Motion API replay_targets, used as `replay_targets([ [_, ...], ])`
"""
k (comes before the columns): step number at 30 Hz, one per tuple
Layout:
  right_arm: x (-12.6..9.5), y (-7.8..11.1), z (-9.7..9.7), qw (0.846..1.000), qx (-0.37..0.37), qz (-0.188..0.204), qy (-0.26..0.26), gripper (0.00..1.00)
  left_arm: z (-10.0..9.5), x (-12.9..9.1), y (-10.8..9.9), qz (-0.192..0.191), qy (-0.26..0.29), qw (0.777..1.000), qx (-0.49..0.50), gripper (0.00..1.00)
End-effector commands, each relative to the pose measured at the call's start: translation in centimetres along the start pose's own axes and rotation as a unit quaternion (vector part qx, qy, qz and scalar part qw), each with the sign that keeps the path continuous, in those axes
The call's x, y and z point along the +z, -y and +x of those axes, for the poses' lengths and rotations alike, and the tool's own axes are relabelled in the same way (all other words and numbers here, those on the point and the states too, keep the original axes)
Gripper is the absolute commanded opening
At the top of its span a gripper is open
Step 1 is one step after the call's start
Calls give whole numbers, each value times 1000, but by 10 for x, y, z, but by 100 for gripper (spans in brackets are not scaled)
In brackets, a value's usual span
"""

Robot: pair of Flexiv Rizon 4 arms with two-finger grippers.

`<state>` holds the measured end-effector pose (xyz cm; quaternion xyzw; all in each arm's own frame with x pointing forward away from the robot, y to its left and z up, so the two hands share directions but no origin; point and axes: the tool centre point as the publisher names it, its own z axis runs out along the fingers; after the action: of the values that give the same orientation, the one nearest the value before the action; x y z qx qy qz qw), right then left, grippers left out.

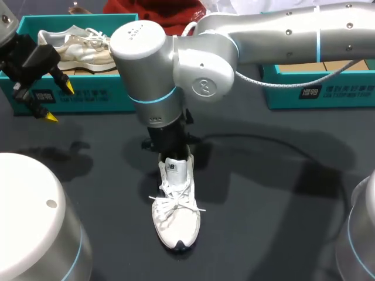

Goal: Take the shoe out of the shoebox, open the shoe tongue, remove and reinsert the insole, then place the shoe into the shoebox

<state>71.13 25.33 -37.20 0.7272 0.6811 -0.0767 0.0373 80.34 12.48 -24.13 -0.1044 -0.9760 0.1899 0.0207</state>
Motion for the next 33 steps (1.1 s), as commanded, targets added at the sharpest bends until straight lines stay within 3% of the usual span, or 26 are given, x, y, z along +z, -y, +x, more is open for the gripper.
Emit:
replay_targets([
  [1,-4,7,9,999,40,0,16,33,0,0,0,-1,-1,1000,0,100],
  [7,-10,10,11,999,35,1,22,49,0,0,0,-1,-1,1000,0,100],
  [12,-11,11,11,999,31,4,23,91,0,0,0,-1,-1,1000,0,100],
  [14,-10,11,9,999,29,7,21,100,0,0,0,-1,-1,1000,0,100],
  [27,-18,18,1,999,29,-12,21,100,0,0,0,-1,-1,1000,0,100],
  [33,-25,23,-2,998,32,-43,19,100,0,0,0,-1,-1,1000,0,100],
])
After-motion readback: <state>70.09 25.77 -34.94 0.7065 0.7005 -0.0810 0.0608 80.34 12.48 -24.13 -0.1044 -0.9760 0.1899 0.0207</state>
